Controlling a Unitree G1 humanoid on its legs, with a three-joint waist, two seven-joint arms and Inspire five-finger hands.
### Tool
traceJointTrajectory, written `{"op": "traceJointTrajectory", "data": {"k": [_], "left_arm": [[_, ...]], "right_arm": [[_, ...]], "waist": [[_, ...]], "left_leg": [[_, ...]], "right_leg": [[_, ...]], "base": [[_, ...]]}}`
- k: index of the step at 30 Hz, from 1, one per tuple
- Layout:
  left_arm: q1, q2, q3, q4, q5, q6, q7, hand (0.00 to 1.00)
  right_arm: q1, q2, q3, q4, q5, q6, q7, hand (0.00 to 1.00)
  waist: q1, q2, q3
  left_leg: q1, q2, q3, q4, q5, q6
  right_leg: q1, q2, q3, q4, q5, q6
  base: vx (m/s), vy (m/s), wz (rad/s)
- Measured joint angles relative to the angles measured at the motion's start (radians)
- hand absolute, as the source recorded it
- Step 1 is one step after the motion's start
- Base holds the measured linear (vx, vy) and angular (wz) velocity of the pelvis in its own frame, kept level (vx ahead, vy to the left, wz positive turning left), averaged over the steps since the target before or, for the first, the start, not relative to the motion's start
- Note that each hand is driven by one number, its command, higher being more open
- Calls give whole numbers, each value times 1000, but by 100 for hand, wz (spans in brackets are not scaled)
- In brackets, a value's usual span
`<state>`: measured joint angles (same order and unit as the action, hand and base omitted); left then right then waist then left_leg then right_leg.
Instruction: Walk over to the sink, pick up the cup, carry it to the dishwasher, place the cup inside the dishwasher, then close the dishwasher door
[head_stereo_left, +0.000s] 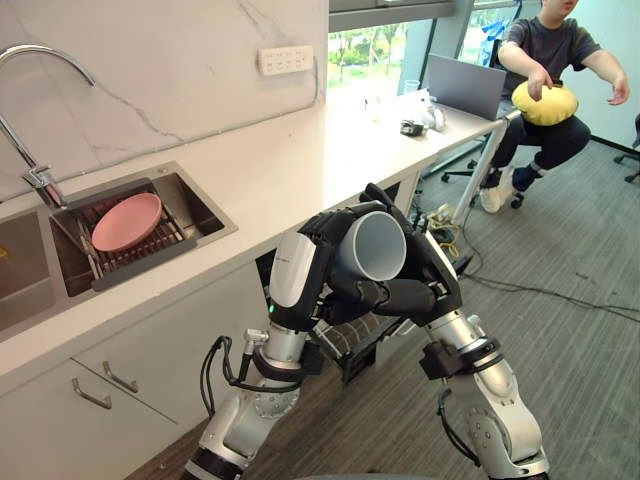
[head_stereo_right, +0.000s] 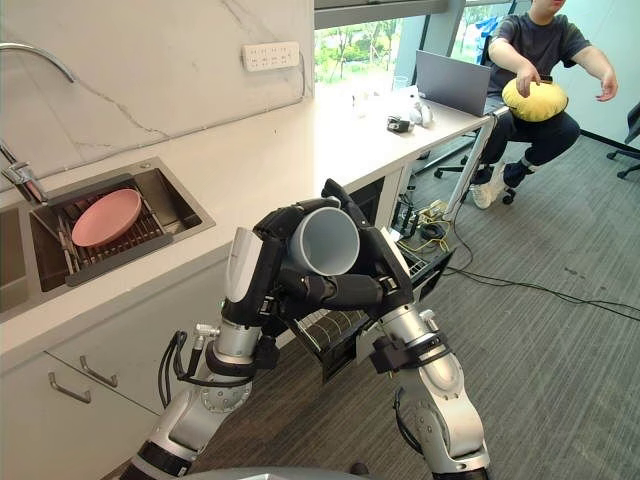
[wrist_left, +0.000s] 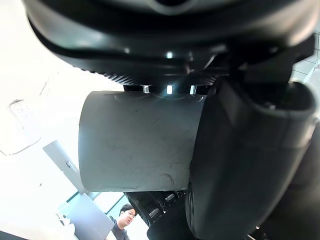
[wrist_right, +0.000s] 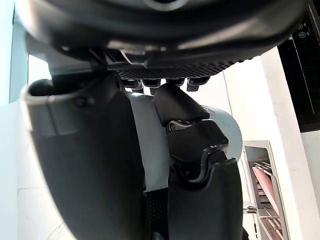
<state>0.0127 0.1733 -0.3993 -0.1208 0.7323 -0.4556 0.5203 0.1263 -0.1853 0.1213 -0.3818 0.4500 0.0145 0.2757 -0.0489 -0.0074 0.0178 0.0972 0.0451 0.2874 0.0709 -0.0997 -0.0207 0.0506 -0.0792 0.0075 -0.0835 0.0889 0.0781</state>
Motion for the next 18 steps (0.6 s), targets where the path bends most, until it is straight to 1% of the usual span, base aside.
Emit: {"op": "traceJointTrajectory", "data": {"k": [3, 7, 17, 18], "left_arm": [[0, 4, 0, 0, 2, 0, 2, 0], [2, 0, -8, 0, 4, -3, 2, 0], [2, -6, -11, 0, 3, 5, 17, 0], [2, -5, -11, 0, 3, 5, 19, 100]], "right_arm": [[0, 0, 0, -3, -6, 8, 0, 0], [0, 2, -11, -2, -47, 19, -24, 0], [0, -7, 0, -2, -60, 11, -66, 0], [0, -7, 1, -2, -60, 8, -69, 0]], "waist": [[-2, 0, 0], [-3, -1, 0], [-15, -6, -3], [-16, -7, -4]], "left_leg": [[-1, -1, -1, 0, 0, 0], [-2, -2, -3, 0, 1, 1], [-4, -6, -6, 0, 2, 3], [-4, -6, -6, 0, 2, 3]], "right_leg": [[0, -1, -1, 0, 0, 0], [-1, -2, -3, 0, 0, 0], [-1, -5, -6, 0, 0, 0], [-1, -6, -6, 0, 0, 0]], "base": [[0, 0, 0], [0, 0, 0], [0, 0, 0], [0, 0, 0]]}}
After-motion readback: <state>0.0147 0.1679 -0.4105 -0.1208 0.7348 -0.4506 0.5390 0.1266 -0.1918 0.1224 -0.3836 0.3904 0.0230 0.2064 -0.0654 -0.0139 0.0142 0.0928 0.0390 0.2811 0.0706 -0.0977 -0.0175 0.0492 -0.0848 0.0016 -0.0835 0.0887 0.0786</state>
